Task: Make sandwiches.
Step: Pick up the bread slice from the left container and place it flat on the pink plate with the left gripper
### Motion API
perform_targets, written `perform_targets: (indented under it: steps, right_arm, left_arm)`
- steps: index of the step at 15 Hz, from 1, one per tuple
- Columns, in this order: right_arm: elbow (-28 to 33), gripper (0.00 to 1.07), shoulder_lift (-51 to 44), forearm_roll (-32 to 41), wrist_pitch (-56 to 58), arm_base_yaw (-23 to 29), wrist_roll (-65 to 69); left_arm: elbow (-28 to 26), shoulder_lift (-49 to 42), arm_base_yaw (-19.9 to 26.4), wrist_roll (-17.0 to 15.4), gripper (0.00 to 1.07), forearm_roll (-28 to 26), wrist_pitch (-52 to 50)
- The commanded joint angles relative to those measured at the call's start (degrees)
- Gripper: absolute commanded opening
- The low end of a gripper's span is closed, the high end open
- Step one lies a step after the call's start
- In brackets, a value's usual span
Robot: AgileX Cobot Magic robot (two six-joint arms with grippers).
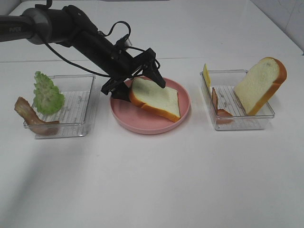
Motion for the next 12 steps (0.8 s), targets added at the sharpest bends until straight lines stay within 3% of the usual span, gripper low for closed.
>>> perform_targets:
  steps: [1,4,7,8,10,12]
  right_arm:
    - [0.1,0.78,-0.6,0.0,-0.3,-0.2,-0.4]
    - [0.1,0.78,-0.6,0.0,-0.3,-0.2,-0.4]
    - [0.1,0.78,-0.6,0.0,-0.3,-0.2,-0.4]
    - [0.1,0.78,-0.6,0.0,-0.3,-0.2,-0.4]
    - [0.1,0.78,-0.6,0.0,-0.3,-0.2,-0.4]
    - [0.1,0.78,-0.5,0.1,-0.3,-0.2,-0.4]
  left_arm:
    - [0.0,-0.2,-0.3,1.8,0.89,0.5,1.8]
    - [-0.1,-1.5,-0.5,1.8,0.89,8.1,1.9]
    - [-2.5,-3.6,-0.5,-0.2,0.89,17.1,3.4]
    - [-5.0,-3.6,-0.5,-1.5,0.89,19.5,6.7]
    - [-10.8,-3.6,0.1,-7.8,0.89,24.6,13.8]
    - [-15.1,-5.0,0.6,-12.5,0.87,28.6,13.7]
